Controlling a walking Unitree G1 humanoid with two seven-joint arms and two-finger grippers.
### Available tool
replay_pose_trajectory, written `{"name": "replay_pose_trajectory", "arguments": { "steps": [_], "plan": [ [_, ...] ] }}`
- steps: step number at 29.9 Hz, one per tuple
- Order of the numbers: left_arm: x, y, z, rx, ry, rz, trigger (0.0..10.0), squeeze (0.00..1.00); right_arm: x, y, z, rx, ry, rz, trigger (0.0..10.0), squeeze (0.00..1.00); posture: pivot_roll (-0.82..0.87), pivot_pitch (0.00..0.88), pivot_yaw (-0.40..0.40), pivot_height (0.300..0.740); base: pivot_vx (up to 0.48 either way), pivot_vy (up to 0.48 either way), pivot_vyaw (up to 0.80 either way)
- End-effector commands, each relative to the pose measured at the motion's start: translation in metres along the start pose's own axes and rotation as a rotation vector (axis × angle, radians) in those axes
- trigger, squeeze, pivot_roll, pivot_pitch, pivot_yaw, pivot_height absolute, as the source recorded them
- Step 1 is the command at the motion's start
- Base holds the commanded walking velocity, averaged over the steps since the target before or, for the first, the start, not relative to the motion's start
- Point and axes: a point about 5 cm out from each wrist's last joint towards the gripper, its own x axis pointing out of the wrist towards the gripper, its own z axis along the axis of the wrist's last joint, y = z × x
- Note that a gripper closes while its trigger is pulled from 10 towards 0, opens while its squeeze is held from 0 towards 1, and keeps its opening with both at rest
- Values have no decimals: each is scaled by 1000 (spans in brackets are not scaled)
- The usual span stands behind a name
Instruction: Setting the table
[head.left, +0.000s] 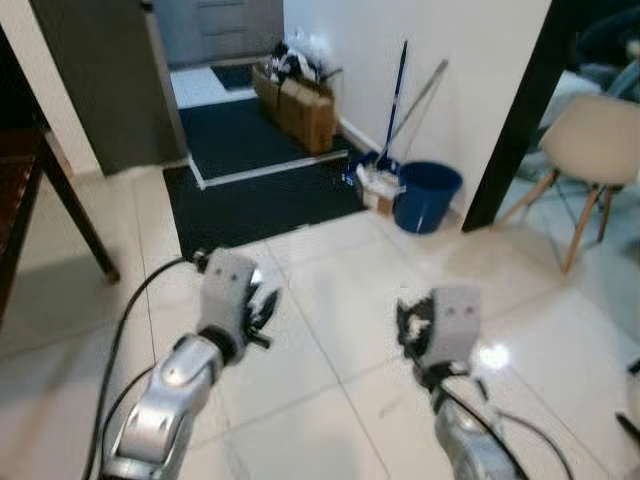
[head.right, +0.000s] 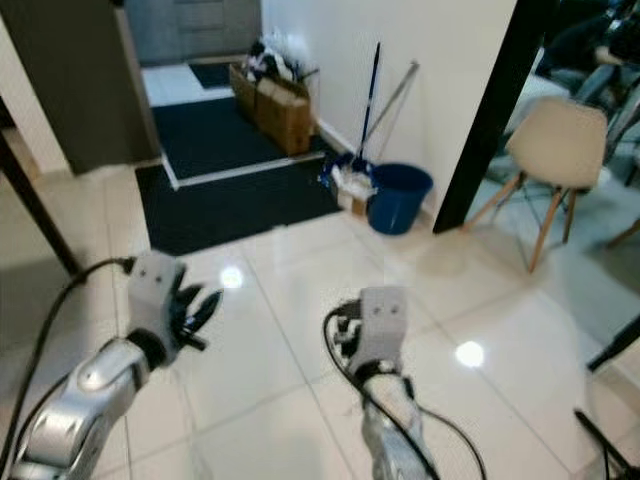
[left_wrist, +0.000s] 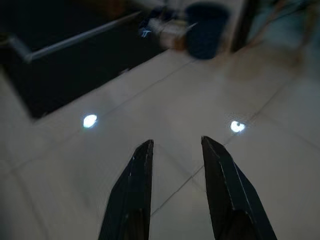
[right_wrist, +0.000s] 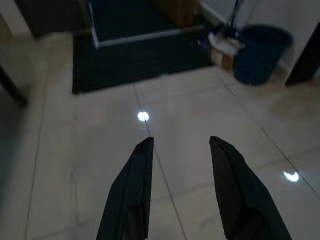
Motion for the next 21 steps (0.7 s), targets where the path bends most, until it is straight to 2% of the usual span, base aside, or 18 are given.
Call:
{"name": "replay_pose_trajectory", "arguments": {
  "steps": [1,4,6,10,21],
  "plan": [
    [-3,2,-9,-2,19,29,10000,0,-2,-3,-1,-12,-11,0,10000,0,70,113,62,740,480,0,0],
    [-9,10,-21,-8,46,93,10000,0,-2,-5,0,-4,-20,4,10000,0,69,112,52,740,480,0,0],
    [-14,25,-29,-27,62,209,10000,0,-1,-5,6,5,-49,18,10000,0,66,111,45,740,480,0,0],
    [-16,40,-30,-33,55,308,10000,0,2,-4,17,12,-106,45,10000,0,64,108,40,740,480,0,0],
    [-9,40,-23,-12,21,328,10000,0,5,0,27,14,-158,62,10000,0,60,99,56,740,480,0,40]
  ]
}}
